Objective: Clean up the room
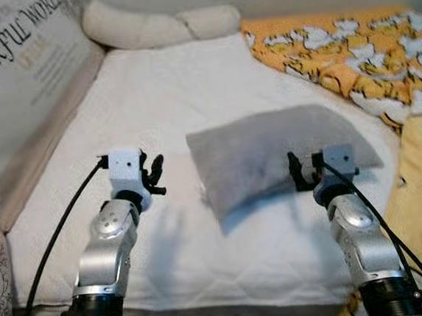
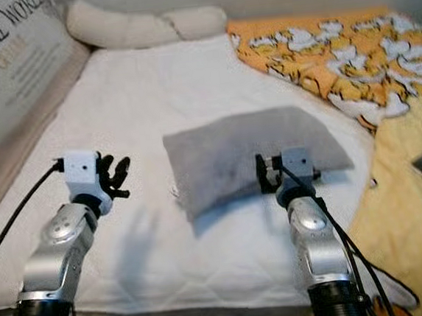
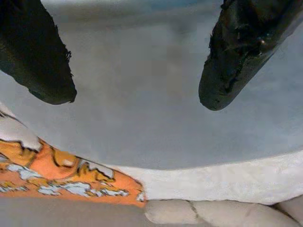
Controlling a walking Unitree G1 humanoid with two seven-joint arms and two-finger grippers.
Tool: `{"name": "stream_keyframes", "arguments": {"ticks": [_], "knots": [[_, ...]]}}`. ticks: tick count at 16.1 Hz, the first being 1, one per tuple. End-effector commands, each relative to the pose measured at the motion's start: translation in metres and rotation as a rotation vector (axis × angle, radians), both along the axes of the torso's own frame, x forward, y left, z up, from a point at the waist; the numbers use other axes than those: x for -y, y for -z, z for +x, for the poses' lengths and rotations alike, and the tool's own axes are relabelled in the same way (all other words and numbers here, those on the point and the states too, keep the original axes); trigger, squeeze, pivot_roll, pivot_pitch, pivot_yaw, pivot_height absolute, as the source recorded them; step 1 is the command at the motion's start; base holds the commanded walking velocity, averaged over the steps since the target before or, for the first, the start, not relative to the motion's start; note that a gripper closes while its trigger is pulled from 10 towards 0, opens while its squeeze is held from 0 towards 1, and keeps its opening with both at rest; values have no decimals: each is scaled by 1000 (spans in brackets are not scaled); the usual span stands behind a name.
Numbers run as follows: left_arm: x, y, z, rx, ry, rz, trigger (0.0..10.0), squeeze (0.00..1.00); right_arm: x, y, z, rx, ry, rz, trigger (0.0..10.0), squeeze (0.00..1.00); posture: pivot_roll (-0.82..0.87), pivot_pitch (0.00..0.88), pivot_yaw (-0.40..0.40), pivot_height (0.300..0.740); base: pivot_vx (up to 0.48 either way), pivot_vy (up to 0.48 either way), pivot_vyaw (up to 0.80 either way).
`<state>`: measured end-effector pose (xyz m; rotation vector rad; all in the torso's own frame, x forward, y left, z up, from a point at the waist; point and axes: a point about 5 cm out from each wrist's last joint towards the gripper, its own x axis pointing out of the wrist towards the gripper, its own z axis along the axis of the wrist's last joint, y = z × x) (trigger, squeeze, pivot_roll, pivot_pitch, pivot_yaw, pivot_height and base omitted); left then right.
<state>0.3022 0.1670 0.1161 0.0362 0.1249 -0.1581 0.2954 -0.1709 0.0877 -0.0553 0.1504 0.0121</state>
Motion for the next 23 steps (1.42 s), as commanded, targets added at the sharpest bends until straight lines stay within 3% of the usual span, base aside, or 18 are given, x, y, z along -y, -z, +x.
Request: {"name": "stream_keyframes", "arguments": {"ticks": [1, 8, 9, 10, 12, 13, 15, 16, 19, 22, 23], "knots": [[-8, -3, 0, 9, -22, 10, 10000, 0, -9, -3, 2, 14, -26, 5, 10000, 0, 20, 0, 42, 740, 289, 0, 0], [-11, 3, -4, -33, -16, 58, 10000, 0, -8, -1, -2, -6, -44, 40, 10000, 0, 16, 0, 49, 740, 116, 0, 0], [-10, 5, -5, -55, -6, 53, 10000, 0, -8, -1, -3, -2, -50, 52, 10000, 267, 15, 0, 50, 740, 0, 0, 0], [-10, 6, -8, -65, 4, 57, 10000, 0, -8, -1, -6, 1, -53, 86, 10000, 1000, 11, 0, 52, 740, 0, 0, 0], [0, 8, -14, -79, 128, 115, 10000, 0, -8, 2, -9, -27, -43, 128, 10000, 1000, 6, 0, 58, 740, 0, 0, 0], [0, 8, -16, -74, 150, 153, 10000, 0, -5, 8, -10, -77, -18, 136, 10000, 1000, 6, 0, 60, 740, 0, 0, 0], [-4, 6, -16, -70, 149, 146, 10000, 0, 0, 17, -12, -161, 20, 163, 10000, 1000, 9, 0, 60, 740, 0, 0, 0], [-3, 4, -16, -57, 206, 147, 10000, 0, 5, 28, -14, -258, 87, 236, 10000, 1000, 13, 0, 60, 740, 0, 0, 0], [0, -2, -27, -61, 402, 196, 10000, 0, 10, 45, -14, -389, 260, 504, 10000, 1000, 22, 0, 64, 740, 0, 0, 0], [5, 0, -34, -80, 518, 226, 10000, 0, 9, 43, 3, -351, 266, 654, 10000, 1000, 34, 0, 71, 740, 0, 0, 0], [6, 0, -35, -81, 547, 230, 10000, 0, 7, 33, 19, -271, 235, 766, 10000, 761, 42, 0, 70, 740, 0, 0, 0]]}}
